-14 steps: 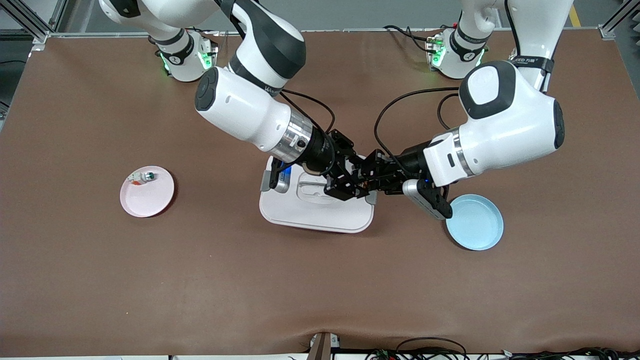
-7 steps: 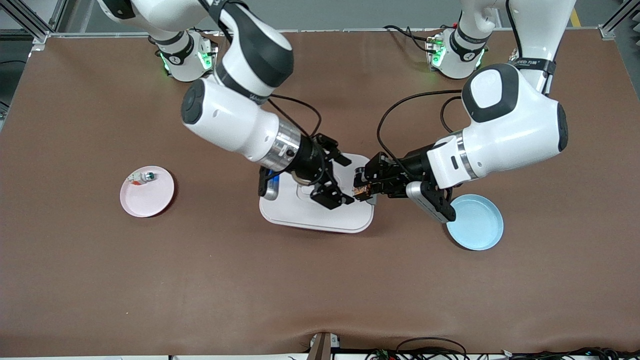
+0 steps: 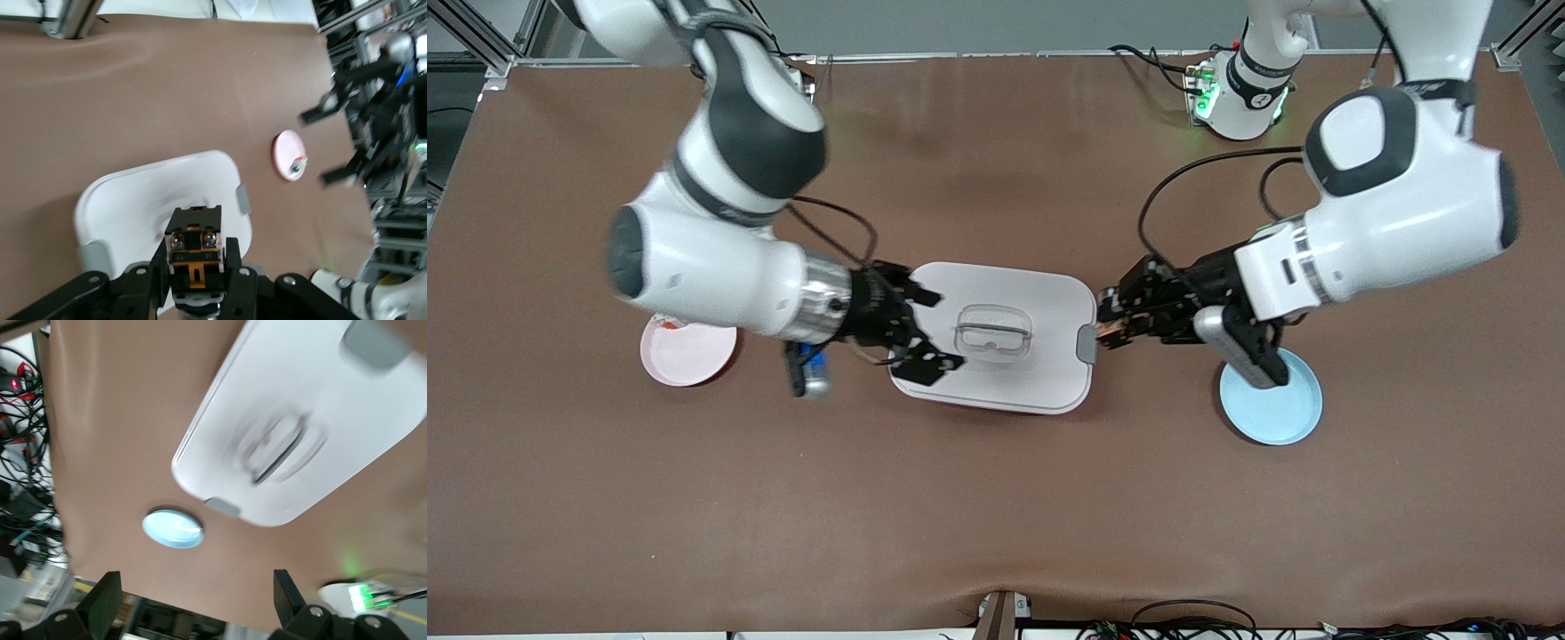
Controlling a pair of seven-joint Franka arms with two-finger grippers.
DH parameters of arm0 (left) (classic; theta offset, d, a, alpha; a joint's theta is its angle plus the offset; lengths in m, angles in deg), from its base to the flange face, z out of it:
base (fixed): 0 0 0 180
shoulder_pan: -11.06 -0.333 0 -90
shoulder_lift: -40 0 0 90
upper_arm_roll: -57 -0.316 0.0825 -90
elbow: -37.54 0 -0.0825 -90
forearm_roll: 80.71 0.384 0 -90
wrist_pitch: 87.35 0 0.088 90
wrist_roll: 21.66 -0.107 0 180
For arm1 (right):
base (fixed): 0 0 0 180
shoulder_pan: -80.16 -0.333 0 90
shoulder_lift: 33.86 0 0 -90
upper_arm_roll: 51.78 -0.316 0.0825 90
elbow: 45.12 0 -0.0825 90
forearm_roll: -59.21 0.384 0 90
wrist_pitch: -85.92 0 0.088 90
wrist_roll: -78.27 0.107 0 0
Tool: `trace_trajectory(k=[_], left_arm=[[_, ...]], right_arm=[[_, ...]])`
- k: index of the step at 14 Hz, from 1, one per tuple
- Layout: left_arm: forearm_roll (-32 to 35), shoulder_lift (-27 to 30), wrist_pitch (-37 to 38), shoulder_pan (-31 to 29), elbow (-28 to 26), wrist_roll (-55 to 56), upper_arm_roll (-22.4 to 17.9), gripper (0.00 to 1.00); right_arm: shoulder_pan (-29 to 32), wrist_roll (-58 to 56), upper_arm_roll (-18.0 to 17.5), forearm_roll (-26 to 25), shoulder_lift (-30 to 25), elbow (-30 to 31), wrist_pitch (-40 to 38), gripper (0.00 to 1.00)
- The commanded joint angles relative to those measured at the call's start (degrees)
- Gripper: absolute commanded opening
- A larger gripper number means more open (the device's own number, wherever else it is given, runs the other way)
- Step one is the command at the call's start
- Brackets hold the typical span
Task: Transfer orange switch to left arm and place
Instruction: 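Carry the switch to the blue plate while the right gripper withdraws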
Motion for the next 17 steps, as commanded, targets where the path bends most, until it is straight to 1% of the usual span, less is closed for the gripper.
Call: trace_trajectory(k=[1, 2, 4, 5, 6, 7, 8, 9, 10, 13, 15, 16, 17], left_arm=[[7.2, 6.5, 7.6, -2.5, -0.5, 2.1, -0.4, 0.00], [10.2, 8.0, 9.8, -3.3, -0.5, 3.6, -0.4, 0.00], [15.7, 10.3, 15.6, -3.7, -0.4, 6.0, -0.5, 0.00], [19.4, 11.6, 17.9, -3.9, -0.3, 7.4, -0.4, 0.00], [24.5, 12.9, 19.4, -3.7, 0.1, 9.6, 0.0, 0.00], [31.0, 14.2, 20.5, -3.2, 0.1, 13.0, 0.6, 0.00], [34.7, 14.3, 21.7, -3.0, 0.1, 17.7, 0.8, 0.00], [35.3, 14.2, 22.4, -3.4, 0.1, 23.8, 1.0, 0.00], [35.7, 13.9, 22.5, -3.7, 0.1, 29.5, 0.9, 0.00], [38.5, 12.3, 23.6, -4.0, -0.2, 44.8, 0.1, 0.00], [38.9, 11.1, 23.7, -6.8, -0.1, 60.5, -0.2, 0.00], [39.0, 10.6, 23.7, -7.9, -0.1, 66.2, -0.2, 0.00], [39.1, 10.4, 23.7, -8.6, -0.4, 70.7, -0.2, 0.00]], right_arm=[[6.5, -11.0, -0.5, -1.0, -2.3, 0.4, -8.7, 1.00], [8.2, -14.8, -0.5, -3.5, -3.0, 0.4, -9.5, 1.00], [9.7, -21.8, -0.6, -10.3, -3.8, 0.4, -9.5, 1.00], [10.7, -28.9, -0.5, -13.6, -4.0, 0.4, -9.6, 1.00], [11.6, -37.2, -0.5, -17.7, -4.0, 0.4, -9.6, 1.00], [12.4, -45.3, -0.5, -22.2, -4.0, 0.4, -9.7, 1.00], [13.0, -52.5, -0.5, -26.7, -4.1, 0.4, -10.1, 1.00], [13.7, -59.3, -0.5, -30.0, -4.1, 0.4, -11.2, 1.00], [14.6, -63.8, -0.5, -31.8, -4.1, 0.4, -12.3, 1.00], [17.8, -69.1, -0.4, -32.8, -4.1, 0.4, -15.9, 1.00], [18.8, -73.5, -0.5, -36.8, -4.1, 0.4, -18.5, 1.00], [19.0, -76.4, -0.5, -38.7, -4.1, 0.4, -19.8, 1.00], [19.5, -78.2, -0.5, -39.3, -4.2, 0.4, -20.8, 1.00]])
